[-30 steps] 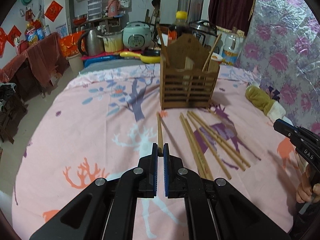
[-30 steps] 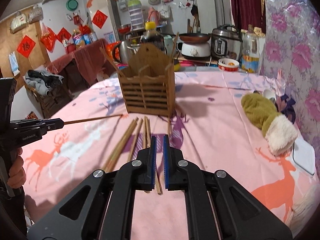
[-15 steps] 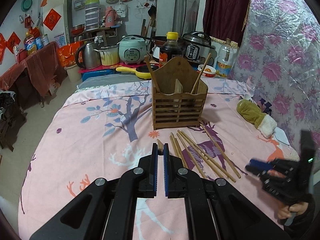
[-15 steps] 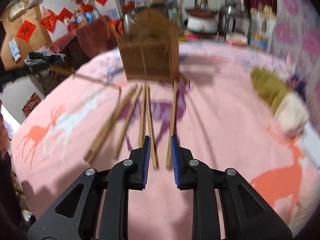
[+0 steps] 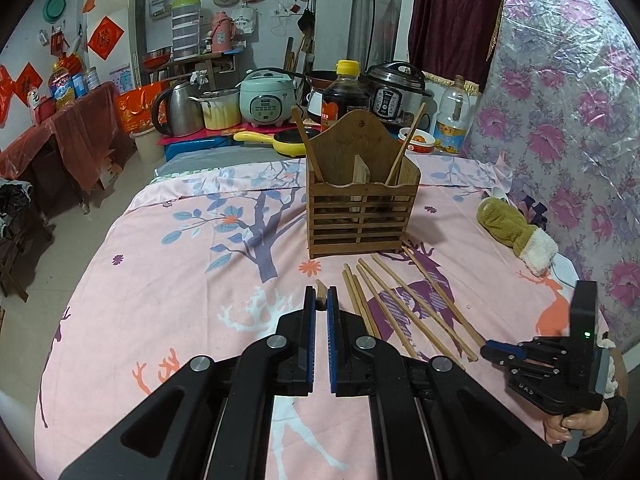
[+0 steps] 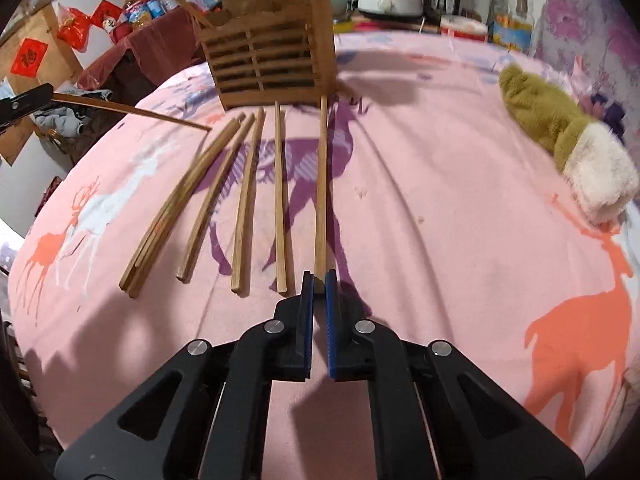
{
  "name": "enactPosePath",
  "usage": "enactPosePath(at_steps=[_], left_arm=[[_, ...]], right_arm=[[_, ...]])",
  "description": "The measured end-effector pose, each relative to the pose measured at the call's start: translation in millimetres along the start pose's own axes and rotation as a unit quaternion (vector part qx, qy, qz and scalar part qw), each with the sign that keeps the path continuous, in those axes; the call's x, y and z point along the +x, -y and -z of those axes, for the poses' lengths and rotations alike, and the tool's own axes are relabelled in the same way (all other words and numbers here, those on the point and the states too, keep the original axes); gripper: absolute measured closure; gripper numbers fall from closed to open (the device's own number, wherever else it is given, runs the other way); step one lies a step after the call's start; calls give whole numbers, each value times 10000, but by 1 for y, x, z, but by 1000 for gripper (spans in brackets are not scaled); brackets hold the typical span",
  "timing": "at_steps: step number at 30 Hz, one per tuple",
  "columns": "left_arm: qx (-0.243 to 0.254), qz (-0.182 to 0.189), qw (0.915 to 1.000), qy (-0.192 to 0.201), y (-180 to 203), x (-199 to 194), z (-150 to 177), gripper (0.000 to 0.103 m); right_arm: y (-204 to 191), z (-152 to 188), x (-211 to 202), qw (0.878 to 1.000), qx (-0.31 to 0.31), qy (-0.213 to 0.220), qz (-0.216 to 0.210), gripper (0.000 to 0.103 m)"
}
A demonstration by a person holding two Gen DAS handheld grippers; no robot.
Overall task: Organize utensils
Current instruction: 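Lift the chopstick with the right gripper and lower it into the wooden holder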
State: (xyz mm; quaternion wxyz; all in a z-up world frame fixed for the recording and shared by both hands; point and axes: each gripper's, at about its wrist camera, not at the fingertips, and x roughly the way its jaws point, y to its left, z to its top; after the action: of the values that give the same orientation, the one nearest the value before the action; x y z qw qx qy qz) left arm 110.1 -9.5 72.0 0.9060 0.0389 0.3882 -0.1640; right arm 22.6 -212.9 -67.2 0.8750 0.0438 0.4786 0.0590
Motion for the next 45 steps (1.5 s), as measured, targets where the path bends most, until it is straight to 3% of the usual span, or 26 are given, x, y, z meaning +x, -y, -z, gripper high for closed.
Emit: enactPosePath(at_steps=[13,28,33,41,45], left_arm=[[102,17,9998,141,15,-16,-33,97],[338,136,9974,625,54,-38,-112,97],[278,160,9947,977,59,-45,-148,97],[84,26,9917,1283,49,-20,-185,97],[-8,90,9934,1144,36,13,-185,97]], right_arm=[[-15,-48,-96,9894,-205,1434,111,97],[-36,-116,-139,9794,-282,2000,-33,97],[-34,-150,-157,9684,-107,2487,-119,97],[-38,-203,-150,9436,293,3297,-9,97],[-38,-218,-118,9453,355,3240,96,96]])
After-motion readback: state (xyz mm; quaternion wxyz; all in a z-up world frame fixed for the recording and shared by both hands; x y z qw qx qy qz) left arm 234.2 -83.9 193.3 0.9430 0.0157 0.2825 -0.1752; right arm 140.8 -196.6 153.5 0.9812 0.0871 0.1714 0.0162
